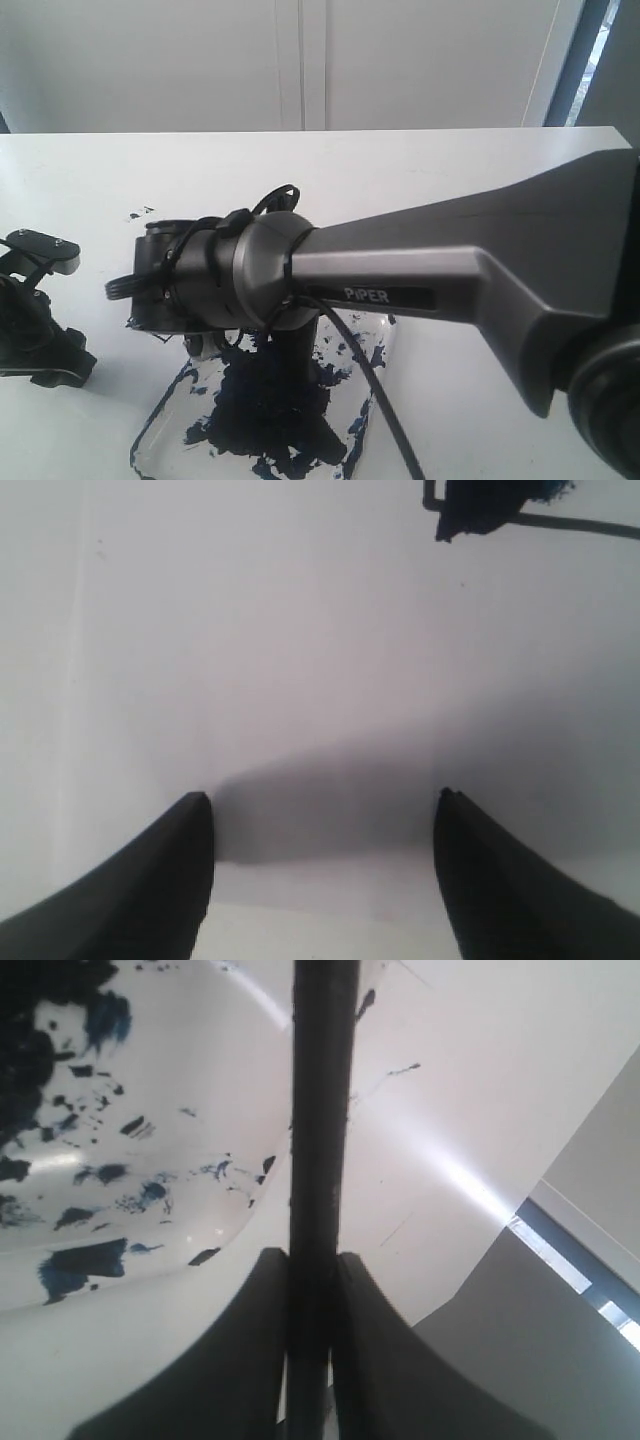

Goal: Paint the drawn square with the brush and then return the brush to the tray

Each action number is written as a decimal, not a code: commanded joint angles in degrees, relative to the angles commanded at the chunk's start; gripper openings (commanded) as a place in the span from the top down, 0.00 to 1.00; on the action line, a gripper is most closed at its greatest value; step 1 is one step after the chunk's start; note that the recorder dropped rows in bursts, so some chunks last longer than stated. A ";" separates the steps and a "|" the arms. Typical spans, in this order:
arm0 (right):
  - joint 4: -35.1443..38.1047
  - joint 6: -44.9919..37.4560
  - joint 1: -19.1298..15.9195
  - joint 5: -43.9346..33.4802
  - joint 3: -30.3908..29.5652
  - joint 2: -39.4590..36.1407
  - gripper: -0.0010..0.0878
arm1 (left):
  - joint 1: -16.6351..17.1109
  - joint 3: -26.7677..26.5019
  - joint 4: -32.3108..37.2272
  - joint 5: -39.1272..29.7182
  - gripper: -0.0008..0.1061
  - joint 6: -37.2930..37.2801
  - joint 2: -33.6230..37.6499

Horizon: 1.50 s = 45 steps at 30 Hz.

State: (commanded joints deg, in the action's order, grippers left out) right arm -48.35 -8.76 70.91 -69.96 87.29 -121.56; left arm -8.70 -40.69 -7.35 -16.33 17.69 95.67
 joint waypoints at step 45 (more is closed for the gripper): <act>2.04 -2.21 -2.96 0.00 -0.09 0.00 0.99 | 0.00 0.00 0.00 0.11 0.37 -0.14 0.00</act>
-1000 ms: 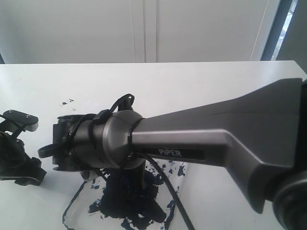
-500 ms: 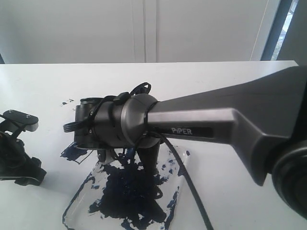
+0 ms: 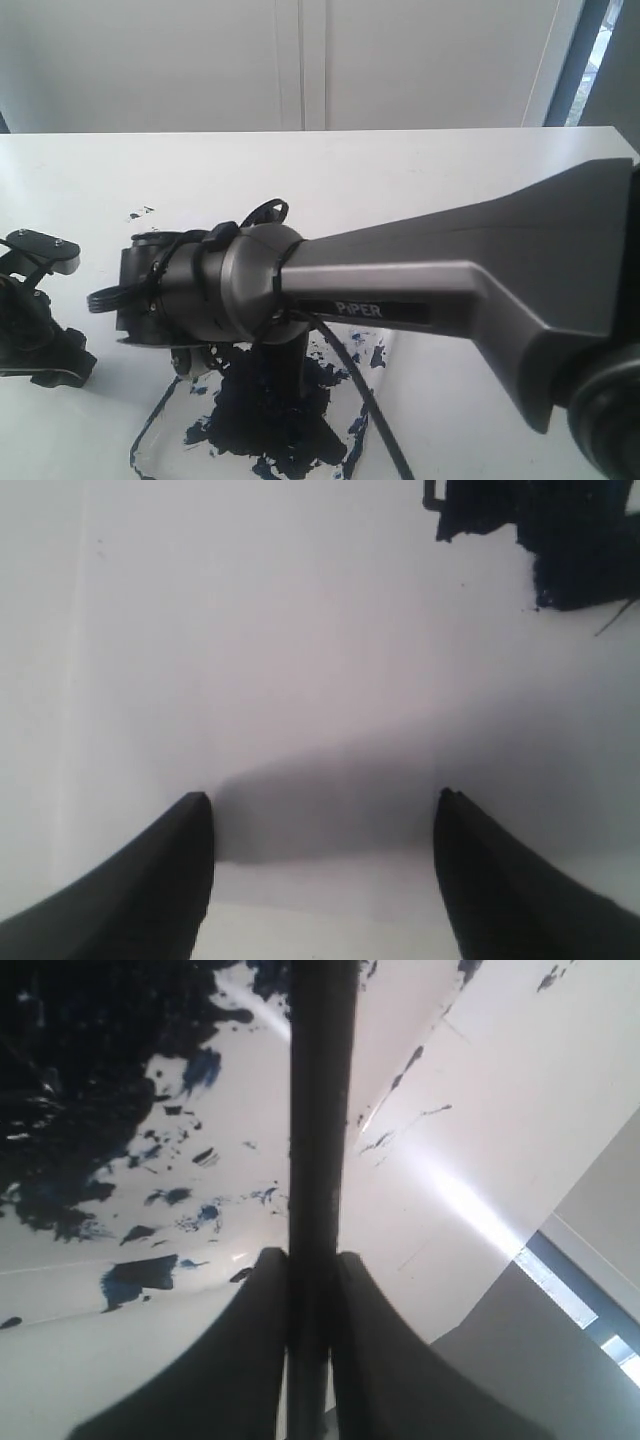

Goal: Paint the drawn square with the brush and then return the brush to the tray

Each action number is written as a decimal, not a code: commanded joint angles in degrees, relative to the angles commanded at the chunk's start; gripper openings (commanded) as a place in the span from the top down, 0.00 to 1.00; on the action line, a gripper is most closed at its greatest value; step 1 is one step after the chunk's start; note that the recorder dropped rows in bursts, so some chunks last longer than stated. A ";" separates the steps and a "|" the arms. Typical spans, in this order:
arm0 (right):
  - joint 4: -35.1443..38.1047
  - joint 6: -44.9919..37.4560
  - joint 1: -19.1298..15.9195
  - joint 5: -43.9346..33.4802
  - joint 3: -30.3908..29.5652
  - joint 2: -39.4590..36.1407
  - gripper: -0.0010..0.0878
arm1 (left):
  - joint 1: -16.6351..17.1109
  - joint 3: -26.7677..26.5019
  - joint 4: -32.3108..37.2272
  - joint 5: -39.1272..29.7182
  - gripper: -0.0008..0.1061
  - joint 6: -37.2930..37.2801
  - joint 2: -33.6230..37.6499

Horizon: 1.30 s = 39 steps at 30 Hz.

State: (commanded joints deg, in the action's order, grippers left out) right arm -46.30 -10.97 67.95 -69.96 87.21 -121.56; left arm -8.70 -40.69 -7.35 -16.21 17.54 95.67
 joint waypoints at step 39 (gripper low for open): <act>1.64 -2.81 1.43 0.00 0.00 0.00 0.99 | 0.00 0.00 0.00 0.09 0.37 0.01 0.00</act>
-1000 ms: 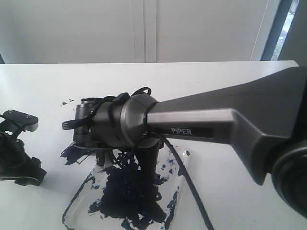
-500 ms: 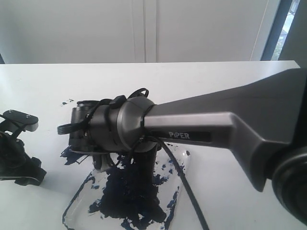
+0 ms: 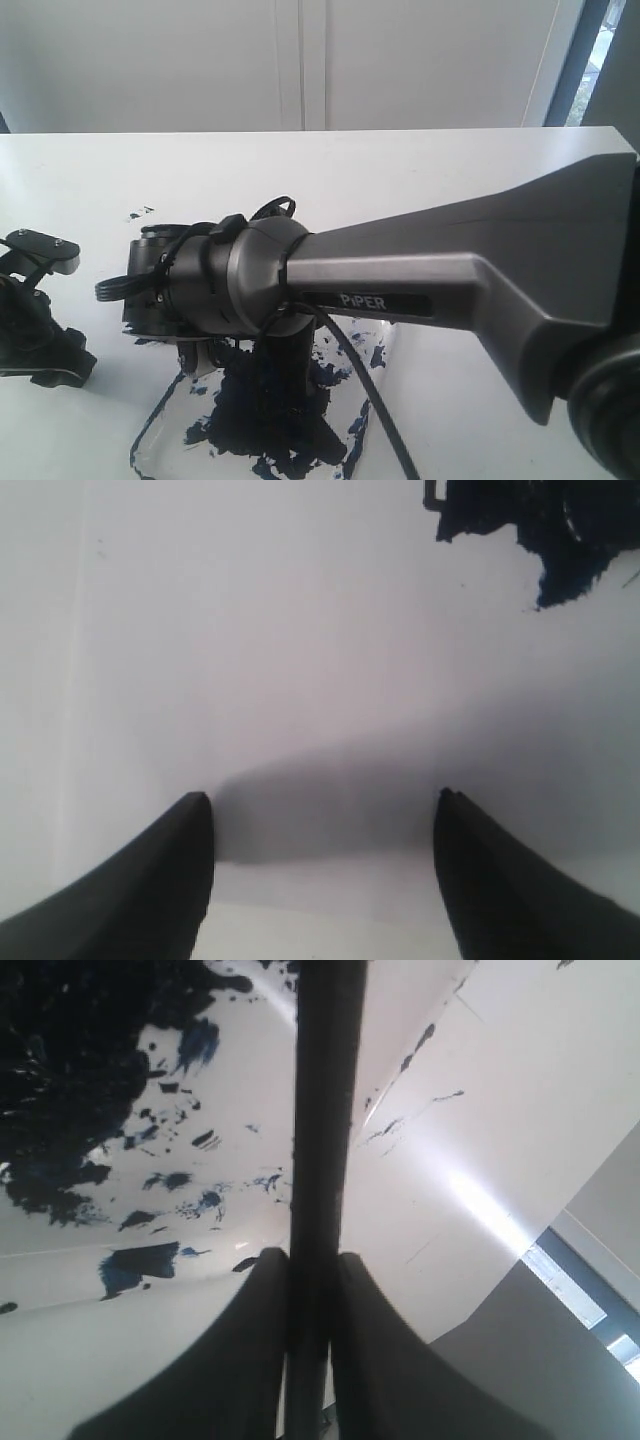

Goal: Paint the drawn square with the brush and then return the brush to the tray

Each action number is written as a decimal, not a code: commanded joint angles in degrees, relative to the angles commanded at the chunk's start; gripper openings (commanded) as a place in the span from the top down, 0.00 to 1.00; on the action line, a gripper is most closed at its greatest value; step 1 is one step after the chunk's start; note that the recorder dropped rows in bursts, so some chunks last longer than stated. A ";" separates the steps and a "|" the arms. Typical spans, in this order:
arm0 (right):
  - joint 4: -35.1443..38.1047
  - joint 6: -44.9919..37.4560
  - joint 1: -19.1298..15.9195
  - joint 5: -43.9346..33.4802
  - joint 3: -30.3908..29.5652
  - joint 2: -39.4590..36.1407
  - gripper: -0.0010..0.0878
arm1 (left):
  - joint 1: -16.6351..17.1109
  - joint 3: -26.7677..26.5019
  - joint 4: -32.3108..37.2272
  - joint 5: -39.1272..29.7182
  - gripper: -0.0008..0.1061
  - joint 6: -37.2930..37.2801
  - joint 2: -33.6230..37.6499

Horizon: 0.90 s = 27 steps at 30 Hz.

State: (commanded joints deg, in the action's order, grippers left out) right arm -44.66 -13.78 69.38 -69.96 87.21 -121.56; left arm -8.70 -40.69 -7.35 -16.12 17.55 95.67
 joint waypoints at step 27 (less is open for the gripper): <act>-1.70 1.11 -3.56 0.00 0.00 0.00 0.99 | 0.00 0.00 0.00 0.00 0.37 0.00 0.00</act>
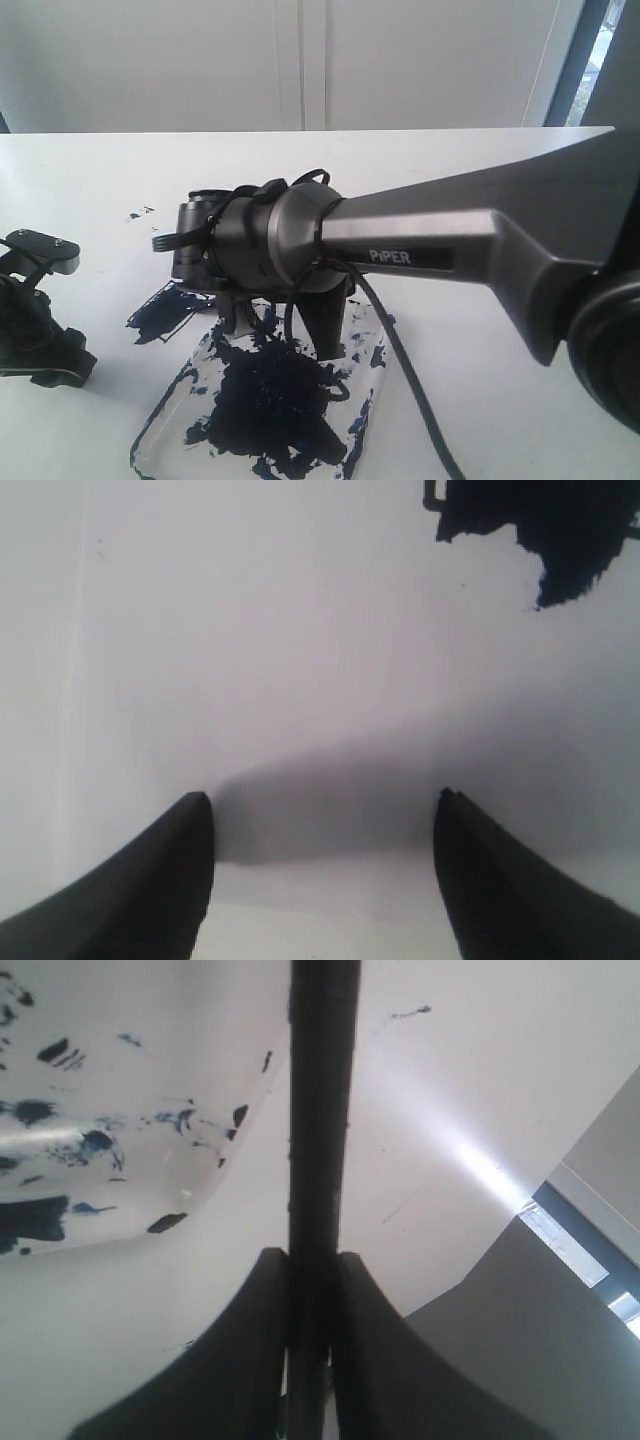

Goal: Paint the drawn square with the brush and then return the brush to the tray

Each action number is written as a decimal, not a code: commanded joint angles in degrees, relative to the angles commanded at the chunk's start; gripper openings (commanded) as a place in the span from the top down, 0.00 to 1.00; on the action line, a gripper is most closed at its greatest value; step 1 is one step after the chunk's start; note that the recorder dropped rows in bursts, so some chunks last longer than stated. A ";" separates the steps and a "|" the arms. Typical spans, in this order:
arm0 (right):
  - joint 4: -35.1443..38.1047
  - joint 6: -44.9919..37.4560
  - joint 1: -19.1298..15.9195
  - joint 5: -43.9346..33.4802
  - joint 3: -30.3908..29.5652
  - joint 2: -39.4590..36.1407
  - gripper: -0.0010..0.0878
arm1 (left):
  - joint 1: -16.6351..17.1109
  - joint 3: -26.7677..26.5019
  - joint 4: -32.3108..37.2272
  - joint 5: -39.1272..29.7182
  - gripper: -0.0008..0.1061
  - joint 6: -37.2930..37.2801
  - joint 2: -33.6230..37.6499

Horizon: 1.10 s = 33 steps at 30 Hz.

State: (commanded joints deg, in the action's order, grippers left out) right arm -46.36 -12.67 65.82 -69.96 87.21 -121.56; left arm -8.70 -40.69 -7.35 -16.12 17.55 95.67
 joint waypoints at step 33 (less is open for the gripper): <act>-2.84 2.14 -2.71 0.00 0.00 0.00 0.99 | 0.00 0.00 0.00 -0.20 0.37 0.00 0.00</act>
State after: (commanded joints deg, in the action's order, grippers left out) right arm -49.20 -10.53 63.11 -69.96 87.21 -121.56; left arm -8.70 -40.69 -7.35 -16.32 17.55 95.67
